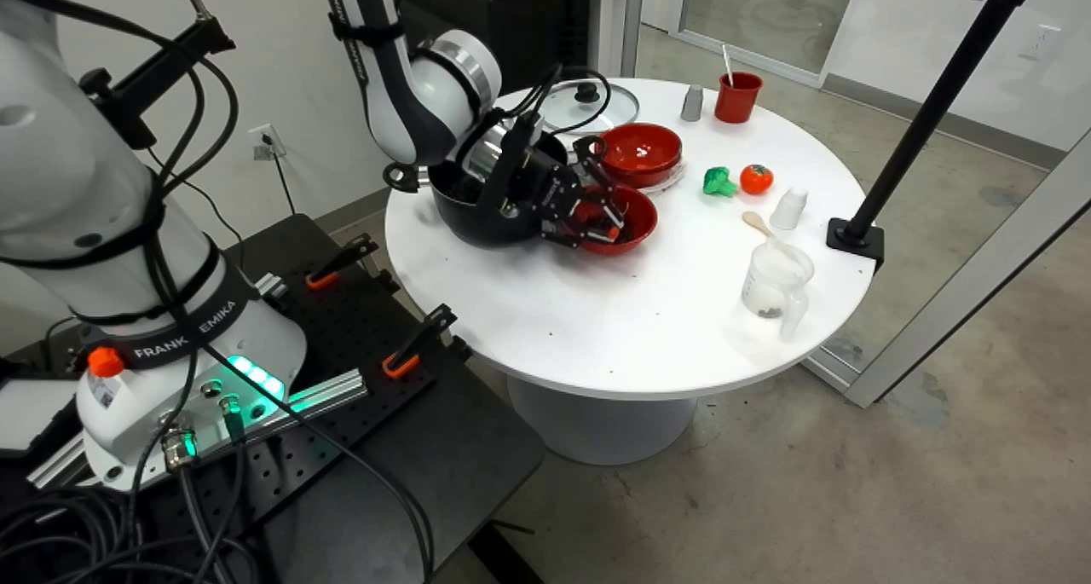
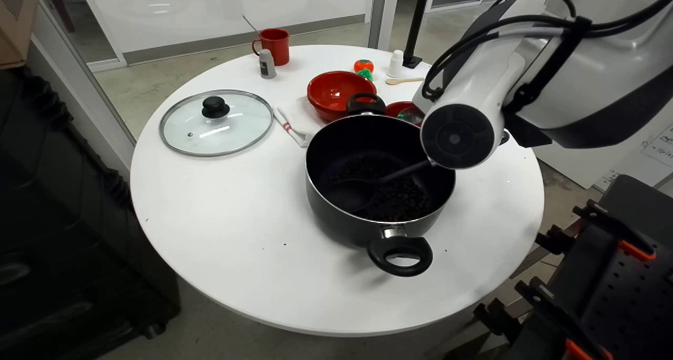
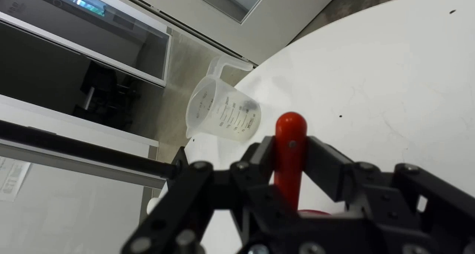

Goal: Use the spoon to scoop some beans from the red bowl and put them in the pot

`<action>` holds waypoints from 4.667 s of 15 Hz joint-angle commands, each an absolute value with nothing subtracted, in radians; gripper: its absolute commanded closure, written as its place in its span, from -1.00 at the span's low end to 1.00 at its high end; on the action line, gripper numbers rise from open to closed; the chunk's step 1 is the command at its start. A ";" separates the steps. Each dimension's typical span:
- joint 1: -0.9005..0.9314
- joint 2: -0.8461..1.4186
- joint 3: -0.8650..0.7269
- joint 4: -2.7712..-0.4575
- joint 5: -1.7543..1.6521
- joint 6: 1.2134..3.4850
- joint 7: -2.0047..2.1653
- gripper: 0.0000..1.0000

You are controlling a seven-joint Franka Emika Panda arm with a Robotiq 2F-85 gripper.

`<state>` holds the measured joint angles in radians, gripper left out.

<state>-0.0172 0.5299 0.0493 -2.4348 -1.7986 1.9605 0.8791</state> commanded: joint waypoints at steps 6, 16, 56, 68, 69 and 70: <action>-0.024 0.525 0.066 -2.446 -1.762 1.876 0.872 0.87; -0.027 0.519 0.065 -2.429 -1.611 1.895 0.708 0.87; 0.005 0.659 0.018 -1.943 -0.872 1.709 0.004 0.87; 0.012 0.815 0.008 -1.737 -0.816 1.563 -0.011 0.87; 0.013 0.822 0.010 -1.731 -0.814 1.556 -0.010 0.87; 0.013 0.828 0.011 -1.727 -0.812 1.553 -0.010 0.87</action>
<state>-0.0058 0.7861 0.0224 -1.7811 -0.8447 1.5958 0.0156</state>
